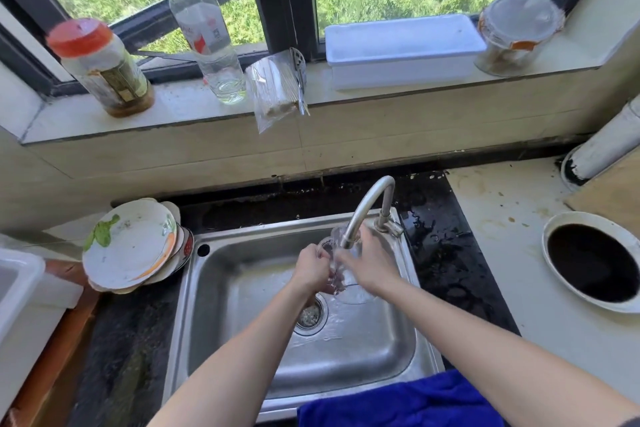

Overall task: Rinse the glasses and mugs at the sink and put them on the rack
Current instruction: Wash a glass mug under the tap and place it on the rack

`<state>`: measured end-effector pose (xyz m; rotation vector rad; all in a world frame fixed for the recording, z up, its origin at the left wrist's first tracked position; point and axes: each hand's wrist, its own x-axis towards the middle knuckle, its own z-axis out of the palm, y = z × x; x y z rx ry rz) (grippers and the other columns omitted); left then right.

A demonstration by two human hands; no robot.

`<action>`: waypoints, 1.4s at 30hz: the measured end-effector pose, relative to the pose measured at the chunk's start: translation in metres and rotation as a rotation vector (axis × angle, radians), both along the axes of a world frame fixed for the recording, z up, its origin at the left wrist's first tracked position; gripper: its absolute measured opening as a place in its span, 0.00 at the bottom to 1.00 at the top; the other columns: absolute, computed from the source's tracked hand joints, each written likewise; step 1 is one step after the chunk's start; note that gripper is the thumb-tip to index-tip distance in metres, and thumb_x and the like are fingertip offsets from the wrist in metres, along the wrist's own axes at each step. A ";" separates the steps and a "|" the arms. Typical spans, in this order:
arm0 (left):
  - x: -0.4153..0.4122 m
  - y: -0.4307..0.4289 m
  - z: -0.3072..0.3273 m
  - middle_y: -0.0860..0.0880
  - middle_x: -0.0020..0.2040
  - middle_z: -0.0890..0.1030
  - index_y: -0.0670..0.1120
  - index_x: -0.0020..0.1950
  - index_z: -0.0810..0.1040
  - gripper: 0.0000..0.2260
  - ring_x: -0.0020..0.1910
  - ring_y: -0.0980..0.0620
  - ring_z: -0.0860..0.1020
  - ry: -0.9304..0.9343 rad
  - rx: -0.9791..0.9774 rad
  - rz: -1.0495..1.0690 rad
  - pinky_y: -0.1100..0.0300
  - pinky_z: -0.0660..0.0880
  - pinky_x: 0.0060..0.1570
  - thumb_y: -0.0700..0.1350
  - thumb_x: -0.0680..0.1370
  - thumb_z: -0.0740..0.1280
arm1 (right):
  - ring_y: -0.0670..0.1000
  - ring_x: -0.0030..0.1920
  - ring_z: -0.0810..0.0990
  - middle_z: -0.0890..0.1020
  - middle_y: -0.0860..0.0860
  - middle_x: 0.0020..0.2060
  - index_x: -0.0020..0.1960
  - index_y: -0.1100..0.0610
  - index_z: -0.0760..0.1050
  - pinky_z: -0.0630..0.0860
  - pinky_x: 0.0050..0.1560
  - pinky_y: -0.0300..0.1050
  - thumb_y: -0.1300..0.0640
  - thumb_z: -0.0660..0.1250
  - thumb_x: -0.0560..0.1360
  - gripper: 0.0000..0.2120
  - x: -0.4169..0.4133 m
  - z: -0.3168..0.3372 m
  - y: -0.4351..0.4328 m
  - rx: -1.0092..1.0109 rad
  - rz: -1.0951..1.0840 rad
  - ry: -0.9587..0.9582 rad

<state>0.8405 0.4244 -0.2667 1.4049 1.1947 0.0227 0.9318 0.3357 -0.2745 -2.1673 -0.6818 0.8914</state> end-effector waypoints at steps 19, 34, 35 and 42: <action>-0.016 -0.007 0.006 0.39 0.32 0.79 0.39 0.50 0.76 0.05 0.26 0.46 0.78 -0.200 -0.542 -0.032 0.61 0.74 0.23 0.34 0.80 0.61 | 0.57 0.58 0.80 0.81 0.57 0.58 0.54 0.55 0.78 0.77 0.57 0.59 0.41 0.68 0.63 0.25 0.040 -0.028 0.020 0.142 -0.358 0.649; -0.015 -0.009 0.007 0.47 0.31 0.76 0.37 0.54 0.76 0.10 0.30 0.51 0.71 -0.086 0.062 -0.328 0.60 0.67 0.30 0.39 0.81 0.57 | 0.52 0.36 0.78 0.79 0.55 0.46 0.56 0.57 0.73 0.76 0.33 0.44 0.51 0.66 0.72 0.15 0.034 -0.005 0.025 -0.004 -0.448 0.363; -0.015 -0.009 0.006 0.47 0.30 0.75 0.36 0.52 0.76 0.10 0.28 0.51 0.70 -0.090 0.055 -0.284 0.63 0.66 0.26 0.38 0.81 0.56 | 0.53 0.39 0.80 0.78 0.54 0.54 0.64 0.53 0.69 0.76 0.33 0.45 0.47 0.68 0.71 0.24 0.025 -0.008 0.026 -0.001 -0.427 0.335; -0.024 -0.021 0.000 0.44 0.32 0.76 0.44 0.51 0.74 0.09 0.28 0.50 0.71 -0.150 -0.118 -0.218 0.64 0.68 0.25 0.37 0.83 0.54 | 0.60 0.65 0.72 0.65 0.55 0.74 0.76 0.49 0.56 0.74 0.62 0.57 0.48 0.63 0.73 0.34 0.029 -0.017 0.025 -0.037 -0.454 0.316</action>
